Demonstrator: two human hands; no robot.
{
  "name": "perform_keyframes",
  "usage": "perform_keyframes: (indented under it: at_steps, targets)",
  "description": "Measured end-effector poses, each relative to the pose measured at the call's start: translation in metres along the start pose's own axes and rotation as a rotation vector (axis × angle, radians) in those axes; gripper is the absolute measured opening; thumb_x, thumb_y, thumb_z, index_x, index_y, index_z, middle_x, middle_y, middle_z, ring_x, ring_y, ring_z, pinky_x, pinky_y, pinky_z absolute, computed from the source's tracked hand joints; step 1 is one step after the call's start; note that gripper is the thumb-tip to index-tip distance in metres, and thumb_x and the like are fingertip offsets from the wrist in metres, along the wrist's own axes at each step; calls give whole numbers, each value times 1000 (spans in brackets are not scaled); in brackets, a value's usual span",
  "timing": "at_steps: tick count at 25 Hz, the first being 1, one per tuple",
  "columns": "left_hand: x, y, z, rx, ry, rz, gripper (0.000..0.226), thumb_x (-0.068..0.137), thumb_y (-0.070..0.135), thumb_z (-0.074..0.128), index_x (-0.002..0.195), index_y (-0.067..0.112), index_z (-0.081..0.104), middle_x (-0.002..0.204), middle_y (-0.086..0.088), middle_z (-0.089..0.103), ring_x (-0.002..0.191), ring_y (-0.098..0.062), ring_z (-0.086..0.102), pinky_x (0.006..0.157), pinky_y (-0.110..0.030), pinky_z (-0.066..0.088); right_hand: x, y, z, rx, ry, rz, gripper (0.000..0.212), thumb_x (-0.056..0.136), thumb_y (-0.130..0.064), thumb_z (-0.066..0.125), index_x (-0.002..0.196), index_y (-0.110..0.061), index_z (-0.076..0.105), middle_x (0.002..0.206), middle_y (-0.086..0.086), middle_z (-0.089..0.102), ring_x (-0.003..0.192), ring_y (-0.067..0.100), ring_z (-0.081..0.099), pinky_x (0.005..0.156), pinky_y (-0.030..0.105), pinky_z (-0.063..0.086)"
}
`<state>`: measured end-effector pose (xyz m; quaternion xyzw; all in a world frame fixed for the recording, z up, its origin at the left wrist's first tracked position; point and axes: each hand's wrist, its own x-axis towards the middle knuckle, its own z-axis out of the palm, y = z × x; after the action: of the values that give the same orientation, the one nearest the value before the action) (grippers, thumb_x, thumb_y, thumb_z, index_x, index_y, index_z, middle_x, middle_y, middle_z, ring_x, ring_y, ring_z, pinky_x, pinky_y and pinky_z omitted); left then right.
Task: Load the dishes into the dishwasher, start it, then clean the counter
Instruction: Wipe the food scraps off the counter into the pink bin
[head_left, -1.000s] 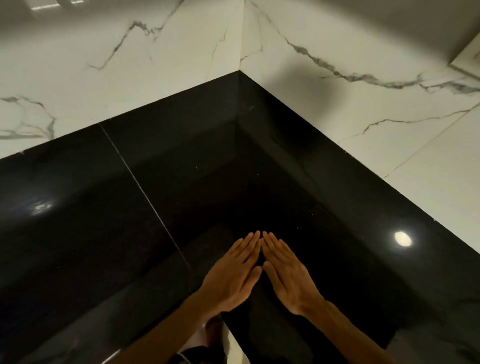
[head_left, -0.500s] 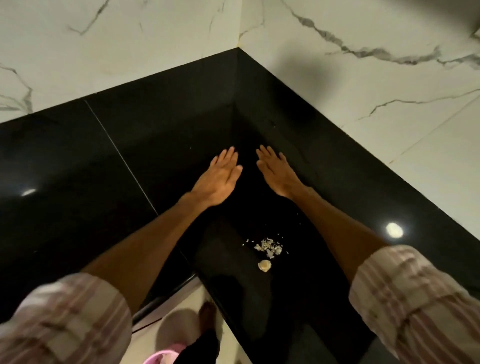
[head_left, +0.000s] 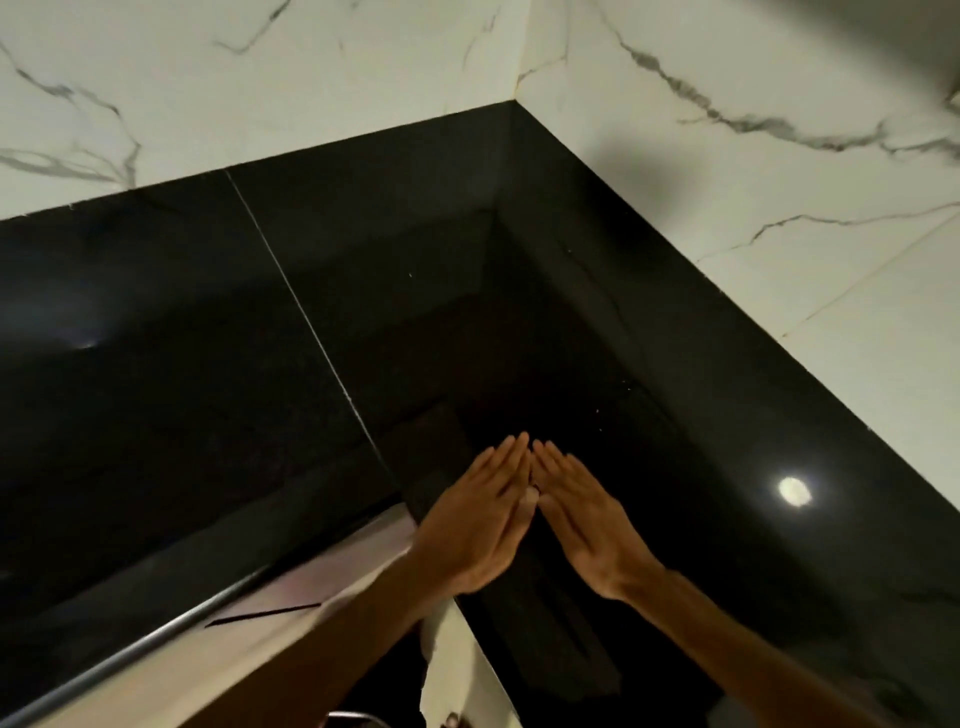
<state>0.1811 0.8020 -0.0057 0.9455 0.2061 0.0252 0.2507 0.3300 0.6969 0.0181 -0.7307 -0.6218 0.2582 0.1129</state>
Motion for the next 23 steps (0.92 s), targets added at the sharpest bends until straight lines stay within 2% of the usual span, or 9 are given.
perform_keyframes:
  at_steps: [2, 4, 6, 8, 15, 17, 19, 21, 23]
  targets:
    - [-13, 11, 8, -67, 2, -11, 53, 102, 43, 4, 150, 21, -3, 156, 9, -14, 144, -2, -18, 116, -20, -14, -7, 16, -16, 149, -4, 25, 63, 96, -62, 5, 151, -37, 21, 159, -18, 14, 146, -4, 5, 122, 29, 6]
    - [-13, 15, 12, -102, 62, -41, 57, 100, 44, 4, 150, 18, 2, 158, 8, -7, 146, -3, -12, 119, -22, -8, 6, 45, -37, 234, 172, 139, 56, 99, -54, 19, 149, -33, 31, 158, -13, 24, 146, 3, 16, 122, 32, 11]
    - [-3, 17, 15, -133, 153, -92, 61, 100, 44, 5, 151, 12, 14, 160, 2, 3, 147, -6, -3, 120, -24, -3, 32, 75, -57, 124, 301, 282, 55, 104, -42, 21, 153, -17, 25, 162, -1, 18, 148, 9, 11, 122, 31, 5]
    - [6, 21, 18, -149, 192, -129, 66, 98, 44, 3, 150, 8, 22, 160, -3, 12, 148, -9, 3, 121, -25, -1, 48, 87, -57, -91, 246, 331, 56, 106, -37, 18, 154, -9, 14, 163, 5, 7, 149, 12, 0, 121, 29, -2]
    - [-15, 52, 40, -235, 302, -170, 53, 102, 34, 14, 149, 13, 26, 158, -1, 22, 146, -3, 9, 121, -25, 4, -12, 23, 4, -79, 64, -38, 61, 102, -46, 8, 153, -15, 17, 162, -2, 11, 147, 2, 2, 121, 26, 1]
    - [-23, 58, 39, -475, 417, -209, 49, 103, 31, 20, 147, 13, 33, 157, 2, 25, 144, 2, 11, 121, -22, 5, -30, 19, -5, 197, 61, 18, 51, 106, -42, 19, 153, -23, 26, 160, -9, 20, 145, -1, 12, 121, 25, 8]
    - [-34, 63, 39, -798, 717, -311, 45, 104, 26, 25, 142, 8, 42, 152, 5, 34, 142, 1, 21, 118, -16, 10, -42, 35, -20, 382, 311, 151, 51, 104, -45, 26, 150, -24, 34, 158, -9, 28, 144, 2, 21, 118, 25, 15]
    - [-49, 57, 50, -1246, 1122, -479, 40, 104, 21, 31, 135, 5, 49, 144, 6, 45, 135, 3, 36, 113, -13, 21, -52, 69, -33, 280, 571, 318, 55, 104, -47, 26, 151, -18, 33, 159, -1, 28, 146, 9, 21, 120, 31, 16]
    - [-59, 43, 64, -1707, 1323, -550, 40, 103, 25, 29, 130, 9, 55, 137, 2, 55, 131, -3, 45, 116, -23, 26, -59, 99, -37, 93, 550, 470, 62, 104, -49, 21, 153, -12, 23, 161, 5, 19, 149, 15, 12, 123, 41, 12]
